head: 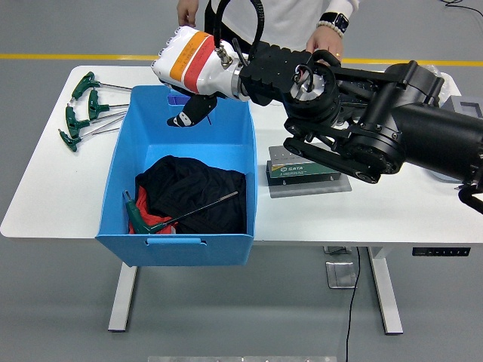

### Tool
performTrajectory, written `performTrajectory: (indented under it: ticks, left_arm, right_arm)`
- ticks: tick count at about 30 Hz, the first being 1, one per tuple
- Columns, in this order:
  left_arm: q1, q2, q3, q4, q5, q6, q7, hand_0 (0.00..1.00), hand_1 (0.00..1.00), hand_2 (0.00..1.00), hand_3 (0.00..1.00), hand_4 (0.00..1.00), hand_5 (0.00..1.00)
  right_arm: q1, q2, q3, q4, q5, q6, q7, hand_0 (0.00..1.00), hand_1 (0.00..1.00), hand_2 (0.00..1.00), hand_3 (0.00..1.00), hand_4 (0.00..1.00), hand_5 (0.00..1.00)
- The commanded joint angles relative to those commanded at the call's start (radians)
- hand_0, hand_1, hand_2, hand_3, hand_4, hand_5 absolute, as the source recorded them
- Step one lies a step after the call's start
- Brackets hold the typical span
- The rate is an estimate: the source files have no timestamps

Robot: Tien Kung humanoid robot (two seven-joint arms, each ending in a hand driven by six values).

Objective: Lift tool from toolbox,place it in box,lift tool from toolbox,place it in box

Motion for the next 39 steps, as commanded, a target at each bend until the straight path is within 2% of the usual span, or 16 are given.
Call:
performTrajectory:
  ticks: [2,3,8,9,14,15,20,21,26,27,32,33,38,39]
  left_arm:
    - [-0.001,0.0,0.002,0.0,-0.003,0.001,-0.001,0.43,0.442,0.424,0.747,0.805,0.776]
    - [-0.002,0.0,0.001,0.0,-0.003,0.002,-0.002,0.43,0.441,0.426,0.746,0.805,0.776]
    - [-0.002,0.002,-0.005,0.0,0.005,0.003,0.001,0.43,0.441,0.426,0.746,0.805,0.776]
    - [-0.002,0.002,-0.005,0.0,0.007,0.003,0.002,0.425,0.441,0.423,0.745,0.803,0.775]
    - [0.001,0.002,-0.005,0.0,0.011,0.005,0.006,0.425,0.441,0.423,0.745,0.803,0.775]
    - [0.003,0.001,-0.004,0.0,0.01,0.007,0.007,0.424,0.442,0.422,0.745,0.804,0.775]
    - [0.008,0.0,-0.013,0.0,0.022,0.012,0.011,0.424,0.442,0.422,0.745,0.804,0.775]
    - [0.009,0.0,-0.018,0.0,0.028,0.012,0.013,0.424,0.443,0.421,0.745,0.804,0.775]
    - [0.012,0.0,-0.035,0.0,0.051,0.013,0.019,0.424,0.443,0.421,0.745,0.804,0.775]
    - [0.013,0.0,-0.041,0.0,0.06,0.013,0.021,0.425,0.443,0.42,0.745,0.801,0.771]
    - [0.015,-0.002,-0.064,0.0,0.091,0.014,0.029,0.425,0.443,0.42,0.745,0.801,0.771]
    - [0.015,-0.002,-0.068,0.0,0.096,0.014,0.03,0.428,0.441,0.42,0.744,0.798,0.767]
    - [0.015,-0.005,-0.086,0.0,0.118,0.015,0.035,0.428,0.441,0.42,0.744,0.798,0.767]
    - [0.014,-0.005,-0.09,0.0,0.122,0.015,0.036,0.43,0.445,0.42,0.744,0.799,0.768]
  right_arm:
    - [-0.004,0.0,-0.006,-0.001,0.002,-0.009,0.003,0.002,0.002,0.027,0.03,0.859,0.593]
    - [-0.005,0.0,-0.01,-0.002,0.002,-0.01,0.003,0.002,0.002,0.064,0.093,0.858,0.59]
    - [-0.01,0.0,-0.025,-0.012,0.0,-0.01,0.005,0.002,0.002,0.064,0.093,0.858,0.59]
    - [-0.012,0.0,-0.029,-0.011,0.001,-0.012,0.006,0.054,0.031,0.101,0.141,0.864,0.587]
    - [-0.021,0.0,-0.048,-0.003,0.043,-0.029,0.028,0.054,0.031,0.101,0.141,0.864,0.587]
    - [-0.023,0.0,-0.053,0.0,0.063,-0.035,0.037,0.099,0.07,0.153,0.219,0.92,0.638]
    - [-0.025,0.0,-0.059,0.003,0.092,-0.058,0.064,0.099,0.07,0.153,0.219,0.92,0.638]
    - [-0.024,0.0,-0.058,0.003,0.094,-0.062,0.068,0.359,0.326,0.445,0.496,0.947,0.638]
    - [-0.02,0.0,-0.052,0.008,0.092,-0.072,0.083,0.359,0.326,0.445,0.496,0.947,0.638]
    - [-0.02,0.0,-0.05,0.009,0.089,-0.079,0.085,0.66,0.663,0.737,0.682,0.963,0.64]
    - [-0.02,0.0,-0.045,0.006,0.073,-0.089,0.085,0.66,0.663,0.737,0.682,0.963,0.64]
    - [-0.021,0.0,-0.042,0.003,0.07,-0.089,0.085,0.752,0.733,0.81,0.795,0.956,0.631]
    - [-0.026,0.0,-0.011,-0.023,0.043,-0.089,0.088,0.752,0.733,0.81,0.795,0.956,0.631]
    - [-0.027,0.0,-0.007,-0.025,0.041,-0.088,0.088,0.783,0.761,0.835,0.847,0.965,0.633]
